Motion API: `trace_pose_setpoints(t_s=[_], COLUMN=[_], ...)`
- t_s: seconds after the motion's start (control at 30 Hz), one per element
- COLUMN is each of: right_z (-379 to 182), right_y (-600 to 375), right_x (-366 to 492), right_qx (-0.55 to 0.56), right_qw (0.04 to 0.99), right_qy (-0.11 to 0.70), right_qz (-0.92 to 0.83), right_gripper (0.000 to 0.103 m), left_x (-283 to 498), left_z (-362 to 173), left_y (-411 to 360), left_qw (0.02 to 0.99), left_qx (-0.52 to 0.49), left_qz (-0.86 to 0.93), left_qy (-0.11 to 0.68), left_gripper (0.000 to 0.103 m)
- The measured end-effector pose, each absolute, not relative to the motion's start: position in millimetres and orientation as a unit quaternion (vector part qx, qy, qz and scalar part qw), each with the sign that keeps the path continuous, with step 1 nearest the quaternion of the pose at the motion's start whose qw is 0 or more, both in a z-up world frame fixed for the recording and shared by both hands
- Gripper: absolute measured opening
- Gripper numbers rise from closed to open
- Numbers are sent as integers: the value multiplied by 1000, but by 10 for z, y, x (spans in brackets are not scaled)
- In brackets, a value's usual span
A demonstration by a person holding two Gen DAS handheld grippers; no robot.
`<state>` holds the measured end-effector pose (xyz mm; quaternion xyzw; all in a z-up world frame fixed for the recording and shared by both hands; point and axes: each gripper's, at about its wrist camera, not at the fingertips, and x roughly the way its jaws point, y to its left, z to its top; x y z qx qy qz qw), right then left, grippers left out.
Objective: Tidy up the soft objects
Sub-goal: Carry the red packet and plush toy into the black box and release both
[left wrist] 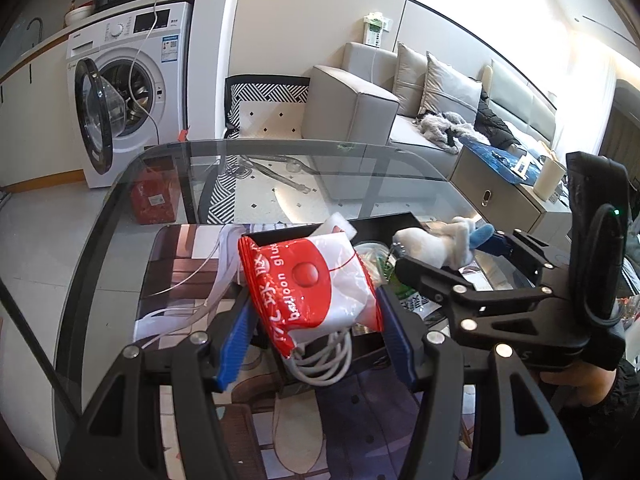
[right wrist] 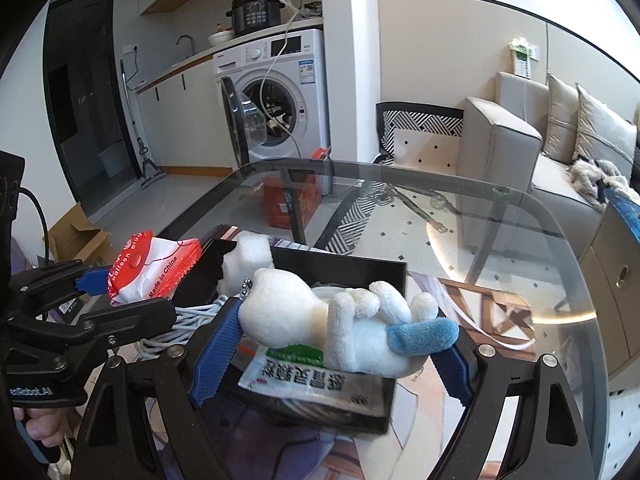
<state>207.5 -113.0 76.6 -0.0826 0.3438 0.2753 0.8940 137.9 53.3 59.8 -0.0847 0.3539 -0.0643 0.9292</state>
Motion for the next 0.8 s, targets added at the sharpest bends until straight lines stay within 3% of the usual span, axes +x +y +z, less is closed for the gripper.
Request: trace_pose_setpoints(t_s=[0.23, 0.8], right_z=[684, 639], right_y=[-1114, -1345], right_x=[2058, 1776], right_qx=[-90, -105], right_qw=[896, 896], right_qy=[342, 334], right_qz=[270, 272], right_gripper=[100, 102], left_x=[1394, 1563], left_z=[553, 379], left_y=[555, 368], left_qw=[927, 918], left_qx=[-90, -76], left_qz=[-64, -81], left_qy=[358, 381], left_gripper=[59, 59])
